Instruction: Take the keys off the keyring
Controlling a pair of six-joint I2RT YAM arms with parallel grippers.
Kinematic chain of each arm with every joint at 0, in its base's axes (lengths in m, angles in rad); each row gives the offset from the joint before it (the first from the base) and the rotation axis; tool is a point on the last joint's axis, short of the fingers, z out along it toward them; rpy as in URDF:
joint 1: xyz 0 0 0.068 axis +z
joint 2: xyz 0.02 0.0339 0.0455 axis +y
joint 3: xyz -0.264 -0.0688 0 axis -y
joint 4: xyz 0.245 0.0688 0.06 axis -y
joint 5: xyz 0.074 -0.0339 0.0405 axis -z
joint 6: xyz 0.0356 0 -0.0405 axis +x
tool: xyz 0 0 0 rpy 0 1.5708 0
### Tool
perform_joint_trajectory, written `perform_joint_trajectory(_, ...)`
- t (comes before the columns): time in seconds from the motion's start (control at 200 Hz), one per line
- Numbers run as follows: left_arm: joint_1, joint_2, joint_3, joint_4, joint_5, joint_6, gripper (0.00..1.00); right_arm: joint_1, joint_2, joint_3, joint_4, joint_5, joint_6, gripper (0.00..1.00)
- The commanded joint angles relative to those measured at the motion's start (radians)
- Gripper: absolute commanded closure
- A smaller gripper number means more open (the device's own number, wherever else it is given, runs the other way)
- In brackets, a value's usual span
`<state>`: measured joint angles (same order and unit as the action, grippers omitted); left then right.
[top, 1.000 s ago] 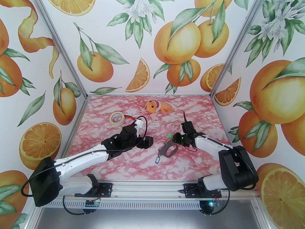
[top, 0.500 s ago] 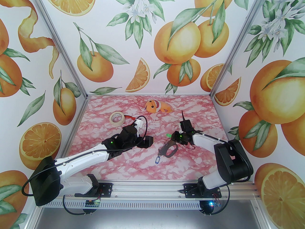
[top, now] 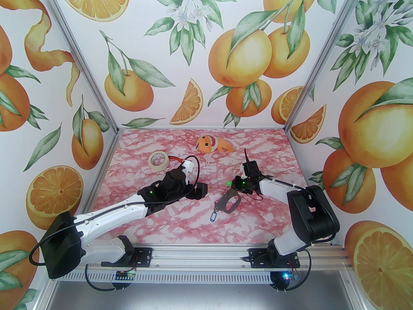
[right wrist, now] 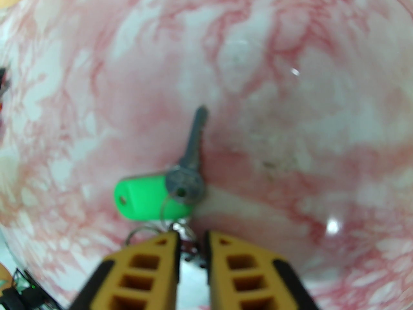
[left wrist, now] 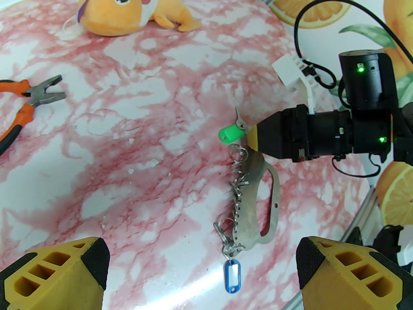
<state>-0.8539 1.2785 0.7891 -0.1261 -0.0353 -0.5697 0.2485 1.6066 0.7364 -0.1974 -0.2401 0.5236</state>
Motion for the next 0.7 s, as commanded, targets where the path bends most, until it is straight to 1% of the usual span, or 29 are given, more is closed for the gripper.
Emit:
perform_joint_trajectory(0.0, -0.005, 0.007, 0.041, 0.005, -0.010, 0.007, 0.00, 0.006, 0.018, 0.011, 0.046, -0.040, -0.020, 0.83)
perform_joint_trajectory(0.085, -0.005, 0.007, 0.043, 0.003, -0.011, 0.008, 0.00, 0.006, 0.013, 0.012, 0.050, -0.045, -0.024, 0.86)
perform_joint_trajectory(0.155, -0.006, 0.007, 0.044, 0.002, -0.009, 0.009, 0.00, 0.006, 0.004, 0.010, 0.053, -0.047, -0.029, 0.93)
perform_joint_trajectory(0.335, -0.005, 0.001, 0.045, -0.001, -0.012, 0.010, 0.00, 0.009, -0.037, 0.004, 0.058, -0.044, -0.046, 1.00)
perform_joint_trajectory(0.53, -0.005, -0.017, 0.043, -0.008, -0.018, 0.013, 0.00, 0.027, -0.101, 0.010, 0.040, -0.038, -0.070, 1.00)
perform_joint_trajectory(0.69, -0.006, -0.075, 0.028, -0.021, -0.043, 0.019, 0.00, 0.078, -0.181, 0.027, -0.010, 0.004, -0.107, 1.00)
